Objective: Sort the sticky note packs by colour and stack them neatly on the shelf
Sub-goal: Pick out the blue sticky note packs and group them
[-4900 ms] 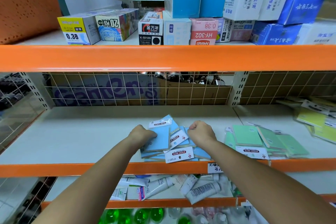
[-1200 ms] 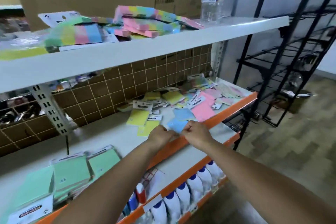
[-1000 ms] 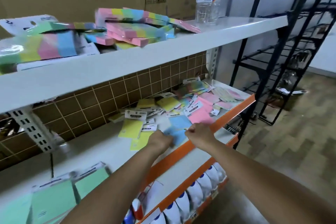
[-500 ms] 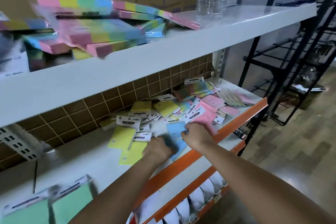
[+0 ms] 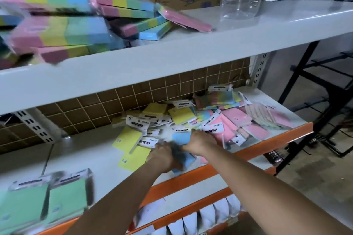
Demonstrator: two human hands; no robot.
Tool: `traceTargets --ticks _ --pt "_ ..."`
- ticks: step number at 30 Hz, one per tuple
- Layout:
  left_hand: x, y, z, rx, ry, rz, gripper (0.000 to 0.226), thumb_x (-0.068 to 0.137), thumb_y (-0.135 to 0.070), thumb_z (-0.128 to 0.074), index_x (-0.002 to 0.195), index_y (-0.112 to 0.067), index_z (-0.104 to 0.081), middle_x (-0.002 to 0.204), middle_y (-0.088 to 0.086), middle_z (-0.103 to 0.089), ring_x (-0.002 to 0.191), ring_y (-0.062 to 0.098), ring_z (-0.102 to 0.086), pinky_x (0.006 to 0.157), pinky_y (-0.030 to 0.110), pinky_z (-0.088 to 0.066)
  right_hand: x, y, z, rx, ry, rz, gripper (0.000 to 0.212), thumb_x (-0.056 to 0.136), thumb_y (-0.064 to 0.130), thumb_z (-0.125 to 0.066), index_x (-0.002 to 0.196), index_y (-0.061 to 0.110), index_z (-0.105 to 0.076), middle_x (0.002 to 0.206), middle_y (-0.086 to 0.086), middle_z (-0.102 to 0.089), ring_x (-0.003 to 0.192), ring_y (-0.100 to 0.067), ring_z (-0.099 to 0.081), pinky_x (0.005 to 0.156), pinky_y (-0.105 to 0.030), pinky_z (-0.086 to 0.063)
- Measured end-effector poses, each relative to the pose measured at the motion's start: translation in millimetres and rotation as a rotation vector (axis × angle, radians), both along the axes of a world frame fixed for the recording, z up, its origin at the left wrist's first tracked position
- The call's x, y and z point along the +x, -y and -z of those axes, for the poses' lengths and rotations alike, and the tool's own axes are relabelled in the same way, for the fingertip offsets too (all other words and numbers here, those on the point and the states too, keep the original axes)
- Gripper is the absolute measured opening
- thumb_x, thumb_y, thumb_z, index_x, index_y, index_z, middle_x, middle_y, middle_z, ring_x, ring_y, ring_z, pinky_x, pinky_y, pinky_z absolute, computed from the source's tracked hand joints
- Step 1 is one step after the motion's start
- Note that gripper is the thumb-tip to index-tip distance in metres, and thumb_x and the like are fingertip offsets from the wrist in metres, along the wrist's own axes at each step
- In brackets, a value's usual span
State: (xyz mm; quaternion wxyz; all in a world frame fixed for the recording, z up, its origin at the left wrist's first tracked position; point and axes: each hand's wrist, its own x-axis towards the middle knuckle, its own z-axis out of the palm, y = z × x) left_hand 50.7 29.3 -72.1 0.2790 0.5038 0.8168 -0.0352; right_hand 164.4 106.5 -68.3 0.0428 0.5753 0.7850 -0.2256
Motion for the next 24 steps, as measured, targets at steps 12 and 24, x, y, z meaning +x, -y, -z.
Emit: traceTargets --ticks 12,24 --pt "-9 3 -1 0.197 0.496 -0.382 0.051 0.076 -0.039 -0.078 0.116 -0.016 -0.057 0.107 0.002 -0.064 0.087 0.015 -0.061 0.064 0.017 -0.048 -3 -16 -1 -0.359 -0.275 0.063 0.043 0.080 0.025 -0.074 0.108 0.007 -0.047 0.069 -0.008 -0.051 0.050 -0.015 -0.048 0.043 -0.021 -0.034" --pt "1 -3 -16 0.329 0.691 -0.514 0.021 0.092 -0.013 -0.051 0.110 -0.010 -0.061 0.088 0.008 -0.062 0.066 0.018 -0.056 0.046 0.024 -0.046 3 -59 -12 0.138 -0.256 0.236 0.034 0.094 0.012 -0.049 0.126 0.007 -0.058 0.118 -0.019 -0.064 0.110 -0.033 -0.062 0.084 -0.033 -0.050"
